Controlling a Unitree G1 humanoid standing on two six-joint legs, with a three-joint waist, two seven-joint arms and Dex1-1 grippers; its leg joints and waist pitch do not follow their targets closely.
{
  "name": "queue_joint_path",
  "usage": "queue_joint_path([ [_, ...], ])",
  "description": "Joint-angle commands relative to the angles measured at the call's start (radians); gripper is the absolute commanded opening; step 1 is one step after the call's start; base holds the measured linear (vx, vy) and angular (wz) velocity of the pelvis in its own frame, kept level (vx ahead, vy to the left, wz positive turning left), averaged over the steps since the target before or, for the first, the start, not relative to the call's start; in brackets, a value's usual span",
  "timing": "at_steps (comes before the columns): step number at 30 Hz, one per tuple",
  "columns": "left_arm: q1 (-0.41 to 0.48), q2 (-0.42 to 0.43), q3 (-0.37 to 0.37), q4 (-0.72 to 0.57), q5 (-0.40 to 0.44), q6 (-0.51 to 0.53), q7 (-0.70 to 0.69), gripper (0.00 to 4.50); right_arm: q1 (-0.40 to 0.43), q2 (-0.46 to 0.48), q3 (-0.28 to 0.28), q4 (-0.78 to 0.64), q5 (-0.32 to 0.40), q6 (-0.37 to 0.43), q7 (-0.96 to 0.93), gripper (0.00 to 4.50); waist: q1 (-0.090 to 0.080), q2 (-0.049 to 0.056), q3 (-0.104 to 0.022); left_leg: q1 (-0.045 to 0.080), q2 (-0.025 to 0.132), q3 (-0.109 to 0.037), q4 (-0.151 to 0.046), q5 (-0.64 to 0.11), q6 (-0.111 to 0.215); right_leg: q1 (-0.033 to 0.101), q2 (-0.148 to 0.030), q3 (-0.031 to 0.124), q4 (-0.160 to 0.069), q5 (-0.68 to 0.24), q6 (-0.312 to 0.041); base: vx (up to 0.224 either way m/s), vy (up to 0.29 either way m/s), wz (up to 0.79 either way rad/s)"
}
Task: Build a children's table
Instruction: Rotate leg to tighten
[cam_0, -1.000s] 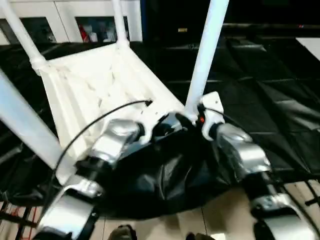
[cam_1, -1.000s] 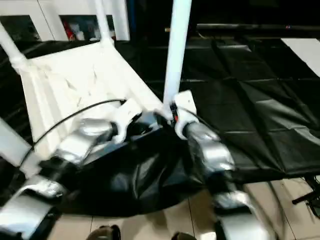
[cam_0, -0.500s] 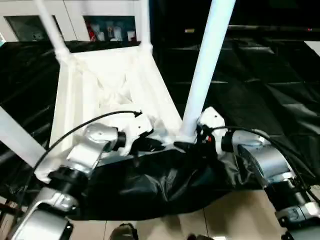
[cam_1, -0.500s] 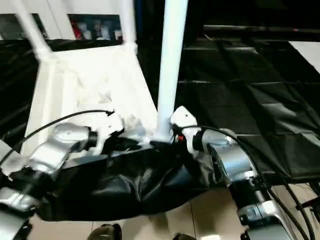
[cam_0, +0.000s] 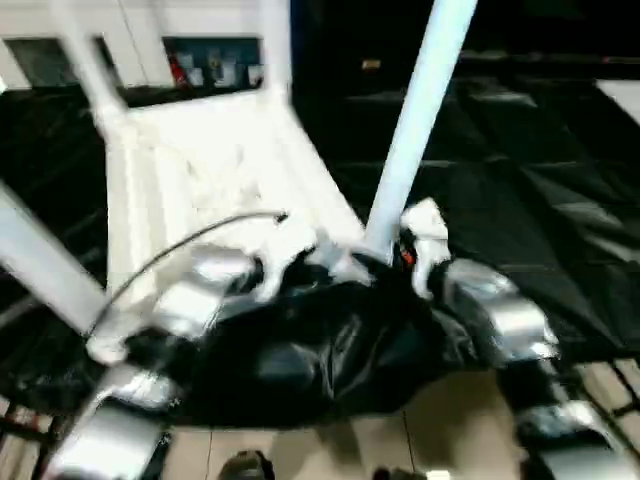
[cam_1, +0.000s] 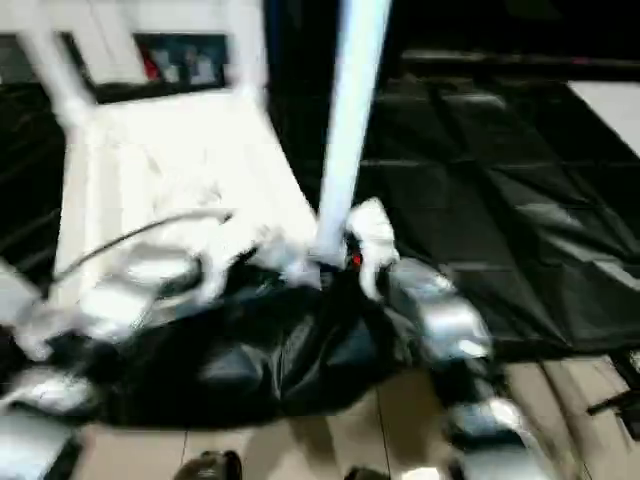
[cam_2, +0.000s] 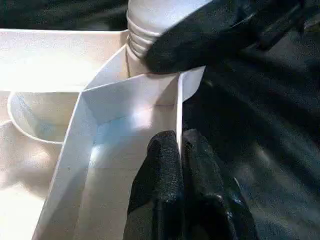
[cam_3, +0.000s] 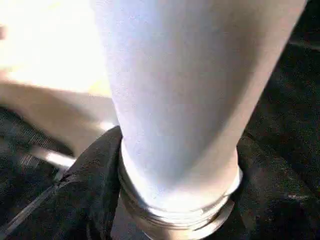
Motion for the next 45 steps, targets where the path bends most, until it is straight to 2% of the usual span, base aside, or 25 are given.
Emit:
queue_joint_path([
  [1, -0.053, -0.083, 0.024, 0.017, -0.029, -0.005, 0.103, 0.00, -0.013, 0.083, 0.030, 0.069, 0.006, 0.005, -0.087, 2.75, -0.003, -0.008, -0.071, 0.027, 0.008, 0.000, -0.064, -0.256, -0.016, 0.033, -0.037, 0.027, -0.082, -0.239, -0.196, 0.000, 0.000, 0.00],
  [3, -0.075, -0.112, 0.035, 0.044, -0.027, -0.001, 0.148, 0.00, -0.034, 0.113, 0.015, 0.108, -0.007, -0.008, -0.158, 2.75, -0.003, -0.008, -0.073, 0.025, 0.006, 0.000, -0.062, -0.240, -0.013, 0.036, -0.037, 0.027, -0.080, -0.209, -0.197, 0.000, 0.000, 0.00],
  [5, -0.084, -0.121, 0.034, 0.053, -0.023, -0.005, 0.158, 0.00, -0.042, 0.123, 0.025, 0.117, -0.025, -0.017, -0.178, 2.75, 0.000, -0.006, -0.077, 0.023, 0.006, 0.000, -0.059, -0.214, -0.001, 0.040, -0.035, 0.026, -0.075, -0.155, -0.199, 0.000, 0.000, 0.00],
  [6, -0.089, -0.126, 0.025, 0.055, -0.011, -0.020, 0.152, 0.00, -0.044, 0.133, 0.030, 0.114, -0.021, -0.025, -0.150, 3.31, 0.000, -0.007, -0.080, 0.020, 0.005, 0.000, -0.057, -0.180, 0.011, 0.044, -0.033, 0.025, -0.069, -0.096, -0.205, 0.000, 0.000, 0.00],
  [7, -0.090, -0.128, 0.022, 0.057, -0.006, -0.030, 0.145, 0.00, -0.045, 0.139, 0.026, 0.107, -0.014, -0.025, -0.128, 3.45, 0.001, -0.004, -0.081, 0.020, 0.005, 0.001, -0.054, -0.159, 0.026, 0.045, -0.032, 0.024, -0.065, -0.048, -0.213, 0.000, 0.000, 0.00],
  [9, -0.087, -0.125, 0.015, 0.051, -0.002, -0.046, 0.123, 0.00, -0.044, 0.138, 0.024, 0.090, -0.001, -0.023, -0.089, 3.52, 0.000, -0.003, -0.082, 0.020, 0.004, 0.001, -0.053, -0.157, 0.043, 0.046, -0.031, 0.023, -0.064, -0.021, -0.224, 0.000, 0.000, 0.00],
  [10, -0.081, -0.119, 0.011, 0.043, -0.003, -0.051, 0.105, 0.00, -0.042, 0.127, 0.035, 0.076, -0.006, -0.027, -0.066, 3.52, 0.000, -0.005, -0.080, 0.021, 0.005, 0.001, -0.055, -0.168, 0.047, 0.047, -0.031, 0.022, -0.067, -0.035, -0.227, 0.000, 0.000, 0.00],
  [11, -0.074, -0.110, 0.005, 0.033, -0.006, -0.057, 0.084, 0.00, -0.040, 0.113, 0.048, 0.060, -0.011, -0.031, -0.043, 3.82, 0.001, -0.004, -0.080, 0.021, 0.005, 0.001, -0.054, -0.173, 0.047, 0.047, -0.032, 0.022, -0.068, -0.042, -0.228, 0.000, 0.000, 0.00],
  [14, -0.049, -0.074, -0.016, 0.005, -0.021, -0.086, 0.005, 0.00, -0.026, 0.057, 0.083, 0.010, -0.009, -0.039, 0.062, 3.82, 0.002, -0.005, -0.078, 0.021, 0.007, 0.001, -0.056, -0.196, 0.047, 0.049, -0.033, 0.022, -0.071, -0.069, -0.225, 0.000, 0.000, 0.00],
  [16, -0.017, -0.033, -0.037, -0.038, -0.039, -0.104, -0.079, 0.00, -0.003, -0.014, 0.130, -0.055, 0.002, -0.043, 0.177, 3.82, 0.004, -0.006, -0.080, 0.020, 0.009, 0.000, -0.054, -0.181, 0.052, 0.053, -0.033, 0.022, -0.067, -0.046, -0.227, 0.000, 0.000, 0.00],
  [18, -0.002, -0.014, -0.045, -0.062, -0.049, -0.103, -0.119, 0.00, 0.007, -0.045, 0.147, -0.083, 0.007, -0.043, 0.225, 3.82, 0.000, -0.003, -0.080, 0.018, 0.009, 0.001, -0.053, -0.165, 0.063, 0.051, -0.032, 0.023, -0.062, -0.014, -0.239, 0.000, 0.000, 0.00],
  [19, 0.023, 0.019, -0.056, -0.098, -0.059, -0.113, -0.189, 0.00, 0.024, -0.100, 0.167, -0.129, 0.012, -0.038, 0.311, 3.82, 0.001, -0.003, -0.080, 0.023, 0.010, 0.003, -0.051, -0.166, 0.066, 0.047, -0.031, 0.023, -0.062, -0.009, -0.250, 0.000, 0.000, 0.00],
  [21, 0.028, 0.026, -0.057, -0.104, -0.061, -0.115, -0.204, 0.00, 0.028, -0.111, 0.171, -0.138, 0.013, -0.036, 0.330, 3.82, 0.005, -0.004, -0.079, 0.021, 0.012, 0.003, -0.050, -0.163, 0.078, 0.050, -0.031, 0.023, -0.061, 0.002, -0.255, 0.000, 0.000, 0.00],
  [25, 0.064, 0.083, -0.076, -0.157, -0.072, -0.113, -0.312, 0.00, 0.054, -0.199, 0.198, -0.198, 0.016, -0.025, 0.473, 3.82, 0.011, -0.001, -0.074, 0.026, 0.016, 0.005, -0.054, -0.210, 0.067, 0.040, -0.033, 0.024, -0.066, -0.078, -0.258, 0.000, 0.000, 0.00],
  [27, 0.072, 0.095, -0.081, -0.170, -0.078, -0.106, -0.334, 0.00, 0.055, -0.208, 0.200, -0.203, 0.022, -0.018, 0.489, 3.82, 0.014, -0.003, -0.074, 0.026, 0.017, 0.004, -0.056, -0.222, 0.060, 0.042, -0.034, 0.024, -0.066, -0.095, -0.252, 0.000, 0.000, 0.00],
  [28, 0.078, 0.104, -0.083, -0.180, -0.080, -0.101, -0.344, 0.00, 0.057, -0.215, 0.203, -0.210, 0.031, -0.014, 0.503, 3.68, 0.015, -0.002, -0.074, 0.026, 0.018, 0.003, -0.056, -0.227, 0.058, 0.041, -0.035, 0.025, -0.067, -0.104, -0.252, 0.000, 0.000, 0.00],
  [38, 0.086, 0.105, -0.067, -0.179, -0.074, -0.090, -0.329, 0.00, 0.071, -0.181, 0.190, -0.234, 0.067, 0.031, 0.519, 2.97, 0.021, -0.005, -0.078, 0.023, 0.015, 0.004, -0.053, -0.188, 0.058, 0.042, -0.035, 0.024, -0.061, -0.069, -0.253, 0.000, 0.000, 0.00],
  [39, 0.081, 0.096, -0.062, -0.173, -0.074, -0.085, -0.314, 0.00, 0.073, -0.171, 0.188, -0.228, 0.062, 0.028, 0.501, 2.82, 0.021, -0.005, -0.079, 0.025, 0.015, 0.004, -0.053, -0.190, 0.057, 0.041, -0.035, 0.024, -0.062, -0.074, -0.252, 0.000, 0.000, 0.00],
  [42, 0.037, 0.038, -0.034, -0.111, -0.048, -0.064, -0.193, 0.00, 0.067, -0.100, 0.168, -0.157, 0.018, 0.015, 0.341, 2.77, 0.017, -0.005, -0.076, 0.024, 0.013, 0.004, -0.055, -0.203, 0.041, 0.038, -0.036, 0.025, -0.066, -0.105, -0.248, 0.000, 0.000, 0.00],
  [44, 0.017, 0.016, -0.023, -0.084, -0.039, -0.051, -0.145, 0.00, 0.058, -0.073, 0.157, -0.124, 0.002, 0.021, 0.276, 2.74, 0.013, -0.007, -0.071, 0.027, 0.012, 0.004, -0.060, -0.239, 0.023, 0.035, -0.037, 0.027, -0.074, -0.179, -0.233, 0.000, 0.000, 0.00],
  [45, -0.025, -0.028, -0.003, -0.029, -0.023, -0.031, -0.053, 0.00, 0.034, -0.015, 0.120, -0.048, -0.028, 0.024, 0.129, 2.74, 0.008, -0.012, -0.071, 0.028, 0.011, 0.002, -0.062, -0.266, 0.005, 0.035, -0.040, 0.027, -0.080, -0.248, -0.212, 0.000, 0.000, 0.00],
])
